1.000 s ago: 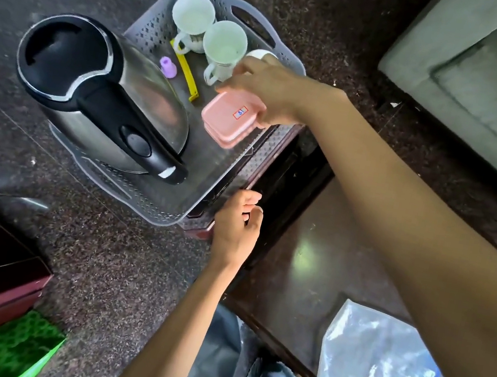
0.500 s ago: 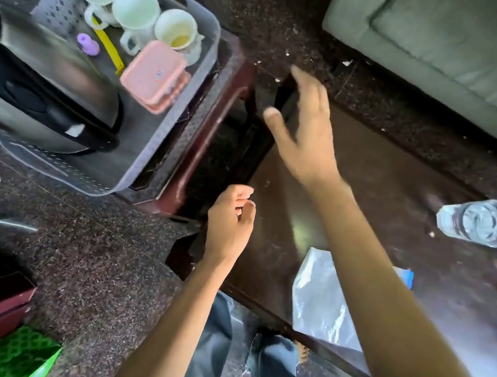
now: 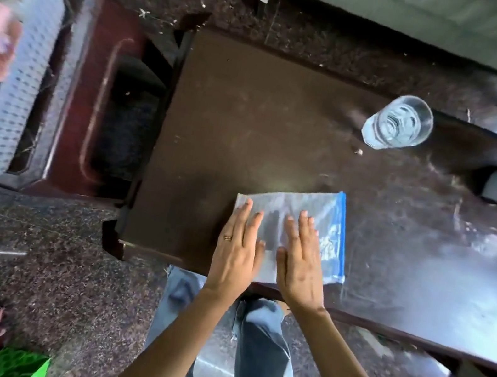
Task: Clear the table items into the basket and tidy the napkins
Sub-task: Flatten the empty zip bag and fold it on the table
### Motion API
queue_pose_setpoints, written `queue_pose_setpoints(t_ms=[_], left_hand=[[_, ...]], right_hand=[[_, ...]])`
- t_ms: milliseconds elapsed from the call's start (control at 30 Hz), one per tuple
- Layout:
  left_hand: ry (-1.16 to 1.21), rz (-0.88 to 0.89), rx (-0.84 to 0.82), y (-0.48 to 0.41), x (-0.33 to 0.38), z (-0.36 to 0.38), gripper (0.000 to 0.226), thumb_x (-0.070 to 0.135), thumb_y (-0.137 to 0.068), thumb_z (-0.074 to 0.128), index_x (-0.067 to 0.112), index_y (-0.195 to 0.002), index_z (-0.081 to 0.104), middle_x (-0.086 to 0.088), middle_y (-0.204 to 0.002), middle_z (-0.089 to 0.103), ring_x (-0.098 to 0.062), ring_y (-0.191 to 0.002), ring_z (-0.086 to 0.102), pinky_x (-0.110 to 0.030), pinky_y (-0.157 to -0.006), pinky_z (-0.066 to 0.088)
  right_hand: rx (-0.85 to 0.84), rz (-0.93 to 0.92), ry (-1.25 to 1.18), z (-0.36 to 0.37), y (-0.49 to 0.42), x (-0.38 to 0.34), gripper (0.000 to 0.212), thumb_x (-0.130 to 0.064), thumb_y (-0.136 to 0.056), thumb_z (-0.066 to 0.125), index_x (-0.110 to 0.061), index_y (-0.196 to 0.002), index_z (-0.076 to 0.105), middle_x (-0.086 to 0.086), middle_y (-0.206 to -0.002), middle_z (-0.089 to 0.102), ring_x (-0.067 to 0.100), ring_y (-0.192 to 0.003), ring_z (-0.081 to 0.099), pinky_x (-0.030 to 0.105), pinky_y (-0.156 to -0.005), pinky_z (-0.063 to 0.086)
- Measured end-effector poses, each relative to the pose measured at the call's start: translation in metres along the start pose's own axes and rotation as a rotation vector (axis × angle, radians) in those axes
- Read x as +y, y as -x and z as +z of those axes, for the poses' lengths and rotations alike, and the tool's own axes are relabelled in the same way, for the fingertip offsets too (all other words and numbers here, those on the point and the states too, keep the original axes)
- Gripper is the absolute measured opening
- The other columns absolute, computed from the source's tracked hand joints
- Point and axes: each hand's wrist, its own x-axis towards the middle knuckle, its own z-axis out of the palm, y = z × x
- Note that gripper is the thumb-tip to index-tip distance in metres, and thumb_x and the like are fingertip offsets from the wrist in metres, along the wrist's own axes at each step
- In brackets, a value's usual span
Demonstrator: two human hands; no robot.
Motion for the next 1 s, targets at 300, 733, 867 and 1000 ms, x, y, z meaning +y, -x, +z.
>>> queue_pose_setpoints(t_ms=[300, 733, 867, 1000], left_hand=[[-0.296, 0.145, -0.269, -0.017, -0.006, 0.046, 0.063, 0.041, -0.094, 0.037, 0.015, -0.151, 0.021, -0.016, -0.158, 0.017, -0.035, -0.146, 0.014, -0.048, -0.116, 0.017], [-0.474, 0.272, -0.081, -0.047, 0.004, 0.064, 0.062, 0.03, -0.096, 0.034, 0.009, -0.151, 0.014, -0.008, -0.16, 0.01, -0.023, -0.148, -0.002, -0.041, -0.119, 0.008], [-0.39, 0.184, -0.147, -0.047, 0.004, 0.061, 0.065, 0.032, -0.094, 0.041, 0.01, -0.15, 0.019, -0.009, -0.157, 0.017, -0.023, -0.146, 0.017, -0.041, -0.118, 0.017], [-0.405, 0.124, -0.159, -0.048, -0.001, 0.051, 0.074, 0.048, -0.092, 0.034, 0.007, -0.151, 0.016, -0.009, -0.159, 0.015, -0.021, -0.148, 0.013, -0.043, -0.119, 0.017]], right_hand=[[-0.108, 0.134, 0.31, 0.015, 0.0, 0.054, 0.065, -0.048, -0.096, 0.033, -0.018, -0.152, 0.021, 0.013, -0.159, 0.017, 0.029, -0.148, 0.01, 0.044, -0.12, 0.005], [0.027, 0.114, 0.126, 0.021, -0.033, 0.028, 0.054, -0.017, -0.096, 0.03, -0.01, -0.15, 0.028, 0.01, -0.158, 0.021, 0.023, -0.149, 0.007, 0.035, -0.122, -0.003], [-0.058, 0.13, 0.098, 0.021, -0.037, 0.043, 0.055, -0.028, -0.097, 0.027, -0.012, -0.149, 0.03, 0.009, -0.157, 0.026, 0.023, -0.147, 0.02, 0.037, -0.121, 0.008], [-0.001, 0.224, 0.196, 0.008, -0.03, 0.065, 0.062, -0.044, -0.097, 0.032, -0.017, -0.152, 0.024, 0.007, -0.16, 0.019, 0.021, -0.149, 0.013, 0.039, -0.122, 0.008]])
